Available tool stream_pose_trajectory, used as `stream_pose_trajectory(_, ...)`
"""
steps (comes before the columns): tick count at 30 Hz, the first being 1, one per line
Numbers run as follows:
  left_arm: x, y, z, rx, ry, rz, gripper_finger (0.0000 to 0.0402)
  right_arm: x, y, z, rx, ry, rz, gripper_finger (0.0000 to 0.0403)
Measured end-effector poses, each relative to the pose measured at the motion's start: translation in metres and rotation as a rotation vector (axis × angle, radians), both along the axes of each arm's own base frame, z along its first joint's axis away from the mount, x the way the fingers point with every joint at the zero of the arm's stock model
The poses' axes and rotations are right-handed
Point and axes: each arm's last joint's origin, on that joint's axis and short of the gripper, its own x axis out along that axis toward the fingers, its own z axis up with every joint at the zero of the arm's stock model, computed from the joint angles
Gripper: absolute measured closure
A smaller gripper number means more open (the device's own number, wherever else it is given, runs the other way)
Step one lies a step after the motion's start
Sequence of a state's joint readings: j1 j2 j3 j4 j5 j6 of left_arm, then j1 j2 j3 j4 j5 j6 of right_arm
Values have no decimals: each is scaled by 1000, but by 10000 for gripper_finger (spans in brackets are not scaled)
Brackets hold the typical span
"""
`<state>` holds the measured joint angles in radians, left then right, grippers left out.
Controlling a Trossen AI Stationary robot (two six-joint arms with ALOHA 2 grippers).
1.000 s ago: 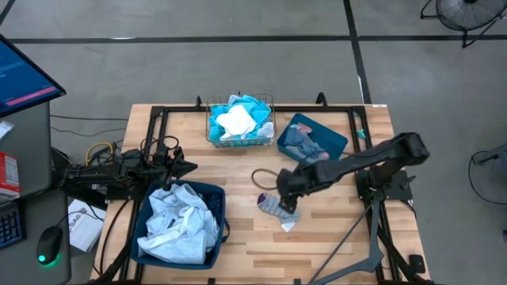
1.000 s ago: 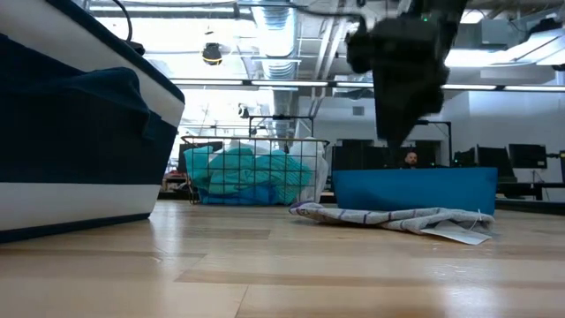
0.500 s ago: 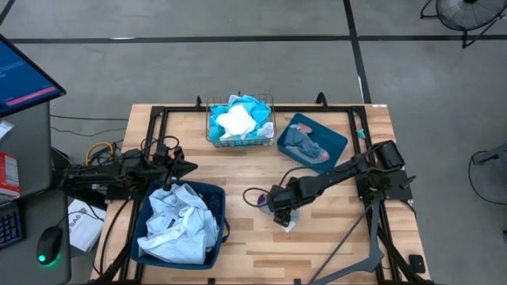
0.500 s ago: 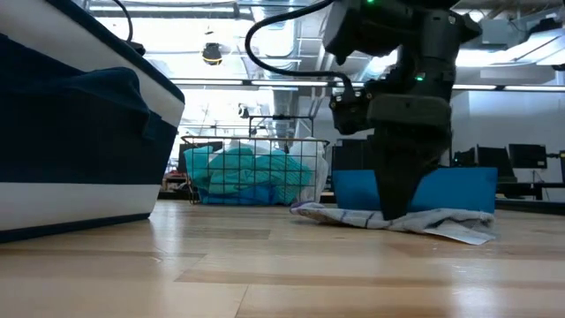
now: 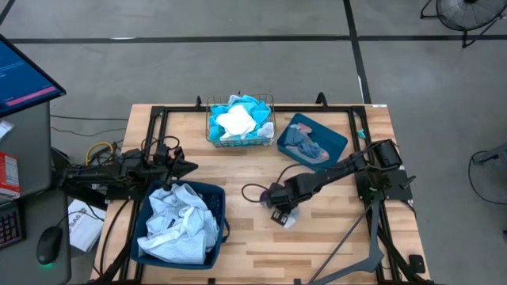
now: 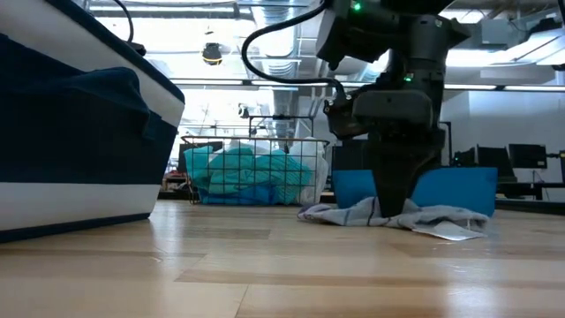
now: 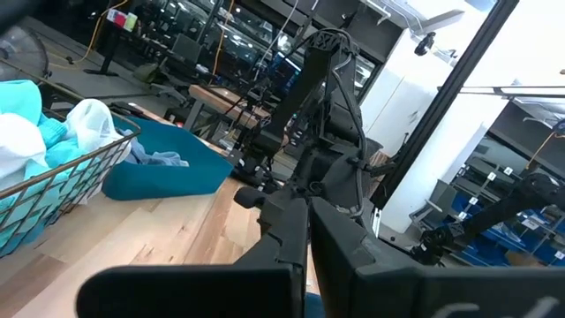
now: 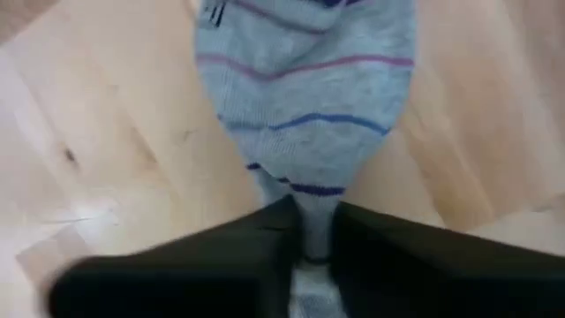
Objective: Pick & Place Cloths
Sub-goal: Put the gray sock into the blue bin
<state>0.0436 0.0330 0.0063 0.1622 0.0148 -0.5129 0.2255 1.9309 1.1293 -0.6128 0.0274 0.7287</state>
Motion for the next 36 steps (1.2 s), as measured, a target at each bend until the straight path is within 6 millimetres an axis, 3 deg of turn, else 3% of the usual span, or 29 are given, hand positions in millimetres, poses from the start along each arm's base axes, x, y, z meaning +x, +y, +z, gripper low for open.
stream_pose_trajectory(2, 0, 0, 0, 0, -4, 0, 400, -1, -5, 3, -6, 5, -11, 382)
stream_pose_trajectory(7, 0, 0, 0, 0, -5, 0, 400, -2, -28, 25, -83, 2, -68, 395)
stream_pose_trajectory(11, 0, 0, 0, 0, -2, 0, 400, -9, -56, 73, -118, -113, -117, 397)
stream_pose_trajectory(18, 2, 0, -1, -1, 15, 0, 400, -52, -116, 142, -212, -236, -244, 400)
stream_pose_trajectory(23, 3, 0, -1, -1, 23, 0, 400, -92, -151, 167, -268, -209, -346, 401)
stream_pose_trajectory(29, 4, 0, -2, -2, 35, 0, 400, -116, -176, 169, -302, -124, -395, 402)
stream_pose_trajectory(36, 4, 0, -2, -1, 33, 0, 400, -121, -188, 128, -265, 31, -369, 402)
